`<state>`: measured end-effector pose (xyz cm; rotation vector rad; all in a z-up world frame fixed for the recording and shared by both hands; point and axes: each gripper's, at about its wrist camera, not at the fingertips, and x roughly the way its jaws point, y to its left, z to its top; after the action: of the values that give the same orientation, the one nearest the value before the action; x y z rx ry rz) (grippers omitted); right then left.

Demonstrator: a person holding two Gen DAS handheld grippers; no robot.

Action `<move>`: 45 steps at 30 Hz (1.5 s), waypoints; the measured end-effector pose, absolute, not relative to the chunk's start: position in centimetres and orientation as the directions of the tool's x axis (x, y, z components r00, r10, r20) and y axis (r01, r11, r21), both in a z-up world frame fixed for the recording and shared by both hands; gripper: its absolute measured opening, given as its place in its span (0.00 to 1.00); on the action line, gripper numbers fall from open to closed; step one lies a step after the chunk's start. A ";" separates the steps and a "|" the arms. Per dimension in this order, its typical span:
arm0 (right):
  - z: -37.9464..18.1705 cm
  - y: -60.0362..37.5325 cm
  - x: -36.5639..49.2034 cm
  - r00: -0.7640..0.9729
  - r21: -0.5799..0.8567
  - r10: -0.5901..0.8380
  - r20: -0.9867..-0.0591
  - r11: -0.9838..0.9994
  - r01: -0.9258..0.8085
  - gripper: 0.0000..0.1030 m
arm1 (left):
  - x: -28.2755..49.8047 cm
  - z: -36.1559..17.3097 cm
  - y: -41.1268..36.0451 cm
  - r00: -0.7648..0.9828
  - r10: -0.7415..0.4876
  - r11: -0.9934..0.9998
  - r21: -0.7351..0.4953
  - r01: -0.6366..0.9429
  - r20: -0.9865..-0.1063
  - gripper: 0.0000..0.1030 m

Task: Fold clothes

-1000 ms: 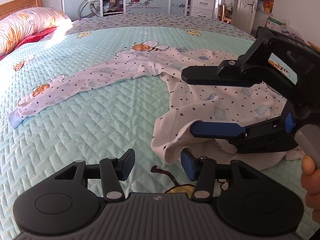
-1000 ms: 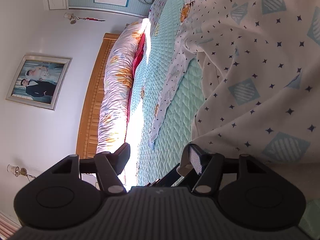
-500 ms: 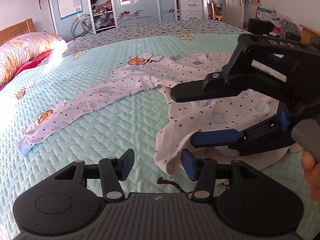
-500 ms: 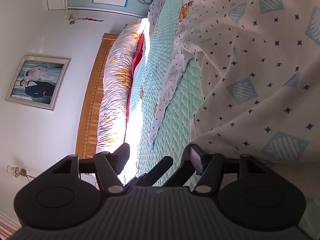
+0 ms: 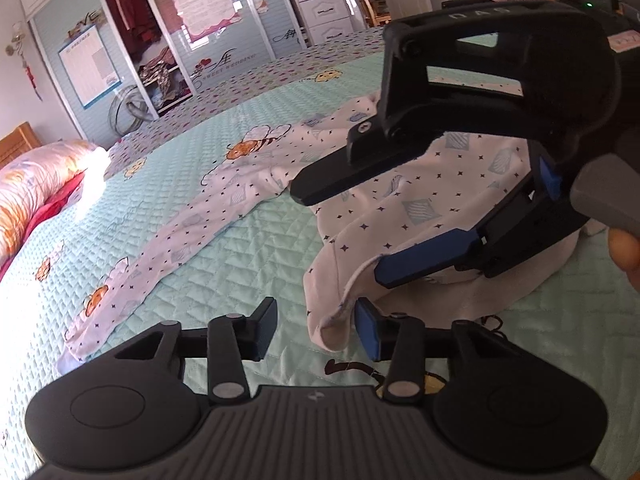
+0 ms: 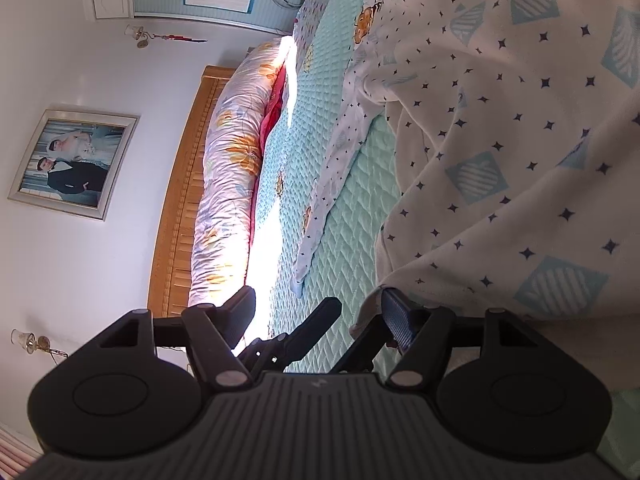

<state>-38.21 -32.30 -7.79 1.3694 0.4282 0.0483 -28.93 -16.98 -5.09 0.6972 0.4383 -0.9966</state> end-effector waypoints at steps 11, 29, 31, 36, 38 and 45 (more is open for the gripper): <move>-7.6 -32.6 -40.3 0.932 0.954 0.242 -0.269 0.197 0.224 0.69 | -28.9 -5.0 -17.0 0.468 -0.592 0.372 0.294 0.881 -0.656 0.13; -10.0 -31.5 -39.5 0.908 0.950 0.282 -0.311 0.120 0.288 0.68 | -25.0 -4.3 -16.8 0.333 -0.622 0.458 0.016 0.889 -0.709 0.38; -9.9 -31.1 -39.4 0.892 0.936 0.288 -0.350 0.136 0.324 0.66 | -24.6 -4.4 -16.9 0.330 -0.617 0.465 0.008 0.886 -0.715 0.39; -10.1 -30.8 -39.8 0.864 0.918 0.312 -0.394 0.092 0.386 0.62 | -24.4 -4.8 -16.7 0.330 -0.600 0.468 0.015 0.884 -0.728 0.48; -10.5 -30.9 -40.3 0.870 0.920 0.309 -0.385 0.052 0.389 0.60 | -24.1 -4.8 -16.5 0.335 -0.599 0.482 0.006 0.876 -0.727 0.48; -11.7 -31.1 -42.7 0.897 0.931 0.287 -0.337 -0.036 0.362 0.45 | -23.1 -4.5 -16.0 0.320 -0.610 0.508 -0.047 0.860 -0.725 0.50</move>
<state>-42.66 -31.11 -11.70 1.6295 0.5110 -0.0650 -23.11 -15.96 -4.54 0.3803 0.7608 -0.9965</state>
